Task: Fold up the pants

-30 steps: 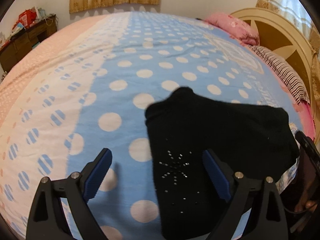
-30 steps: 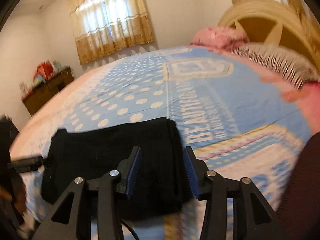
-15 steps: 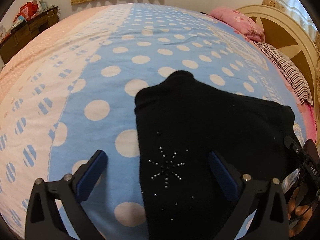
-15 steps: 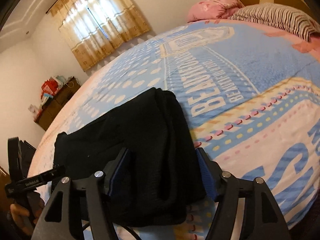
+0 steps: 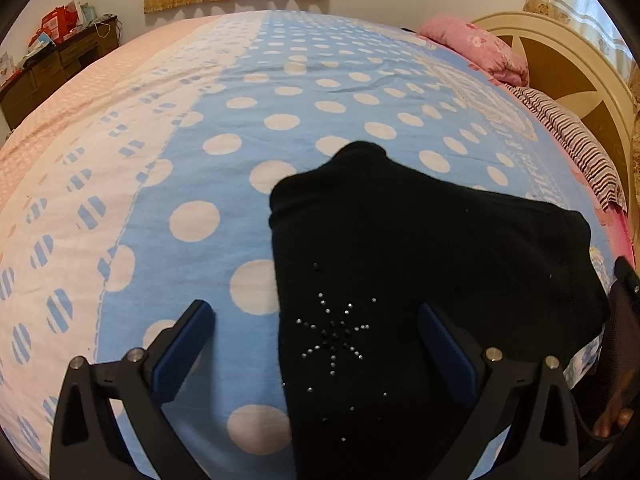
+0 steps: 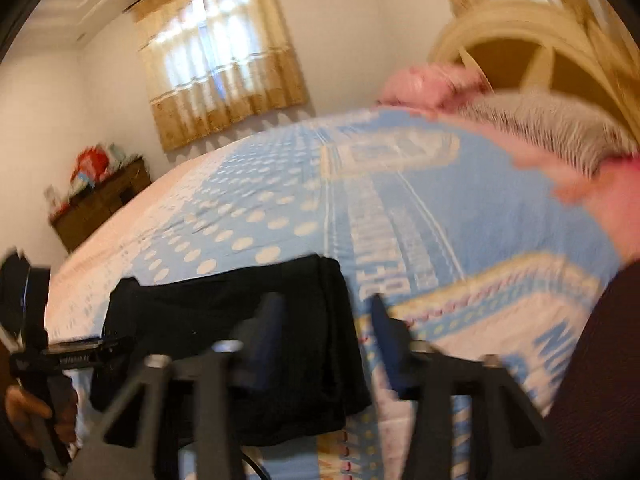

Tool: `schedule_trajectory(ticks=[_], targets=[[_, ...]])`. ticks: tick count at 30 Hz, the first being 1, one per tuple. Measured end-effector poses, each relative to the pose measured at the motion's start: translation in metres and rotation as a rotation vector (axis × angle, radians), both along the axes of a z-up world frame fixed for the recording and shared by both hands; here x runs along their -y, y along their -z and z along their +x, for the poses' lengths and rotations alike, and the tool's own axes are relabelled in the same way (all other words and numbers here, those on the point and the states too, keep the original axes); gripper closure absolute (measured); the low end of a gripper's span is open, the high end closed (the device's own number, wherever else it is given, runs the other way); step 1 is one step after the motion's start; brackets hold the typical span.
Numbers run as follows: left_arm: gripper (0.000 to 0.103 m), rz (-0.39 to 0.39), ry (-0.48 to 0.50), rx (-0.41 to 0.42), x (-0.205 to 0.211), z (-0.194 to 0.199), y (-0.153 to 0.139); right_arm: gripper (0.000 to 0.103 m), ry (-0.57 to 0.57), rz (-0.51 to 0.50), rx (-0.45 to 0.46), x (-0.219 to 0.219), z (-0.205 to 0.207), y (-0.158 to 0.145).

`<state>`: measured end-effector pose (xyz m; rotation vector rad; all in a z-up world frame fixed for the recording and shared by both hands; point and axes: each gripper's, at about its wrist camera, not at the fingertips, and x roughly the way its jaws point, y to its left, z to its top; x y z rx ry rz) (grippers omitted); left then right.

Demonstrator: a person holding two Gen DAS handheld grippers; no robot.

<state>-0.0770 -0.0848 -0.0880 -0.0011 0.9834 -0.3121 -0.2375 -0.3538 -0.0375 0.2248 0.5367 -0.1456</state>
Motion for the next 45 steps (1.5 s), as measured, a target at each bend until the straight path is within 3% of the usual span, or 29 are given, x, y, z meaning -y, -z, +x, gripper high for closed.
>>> schedule_trajectory(ticks=[4,7,9,12,14,17,19,21,25,28,33,37,39,41,45], targets=[[0.0,0.016,-0.015,0.01,-0.007,-0.002,-0.007,0.078,-0.078,-0.049,-0.009,-0.025,0.013,-0.001],[0.0,0.073,-0.038,0.076,-0.014,-0.005,-0.02,0.078,-0.262,0.014,-0.015,-0.061,0.038,-0.003],[0.0,0.107,-0.083,0.107,-0.027,-0.005,-0.026,0.078,-0.359,-0.001,-0.036,-0.093,0.058,0.0],[0.001,0.043,-0.128,0.082,-0.051,-0.006,-0.026,0.078,-0.502,-0.031,-0.08,-0.135,0.095,0.005],[0.008,0.017,-0.135,0.046,-0.054,-0.007,-0.02,0.078,-0.604,-0.006,-0.131,-0.157,0.12,0.009],[0.015,0.028,-0.109,0.019,-0.043,-0.014,-0.008,0.078,-0.723,0.032,-0.193,-0.184,0.153,0.02],[0.016,0.039,-0.105,0.009,-0.037,-0.019,-0.001,0.078,-0.767,-0.008,-0.293,-0.204,0.175,0.041],[0.017,0.044,-0.111,0.036,-0.035,-0.026,0.002,0.078,-0.779,-0.021,-0.279,-0.215,0.183,0.047],[0.018,0.043,-0.099,0.051,-0.036,-0.036,0.004,0.079,-0.751,-0.002,-0.326,-0.229,0.212,0.058],[0.018,0.071,-0.05,0.054,-0.03,-0.046,0.005,0.08,-0.748,0.086,-0.339,-0.221,0.223,0.057],[0.017,0.029,-0.04,0.028,-0.041,-0.041,0.001,0.078,-0.693,0.22,-0.119,-0.169,0.183,0.014],[0.017,0.02,-0.032,0.046,-0.045,-0.033,-0.012,0.077,-0.512,0.199,-0.024,-0.097,0.126,-0.011],[0.016,0.023,-0.015,0.081,-0.04,-0.027,-0.021,0.07,-0.375,0.143,-0.011,-0.062,0.099,-0.013],[0.014,0.02,0.01,0.1,-0.031,-0.018,-0.028,0.044,-0.199,0.091,-0.033,-0.021,0.072,-0.007],[0.007,-0.013,0.03,0.101,-0.01,0.001,-0.032,0.04,0.001,0.18,-0.076,0.044,0.025,0.015]])
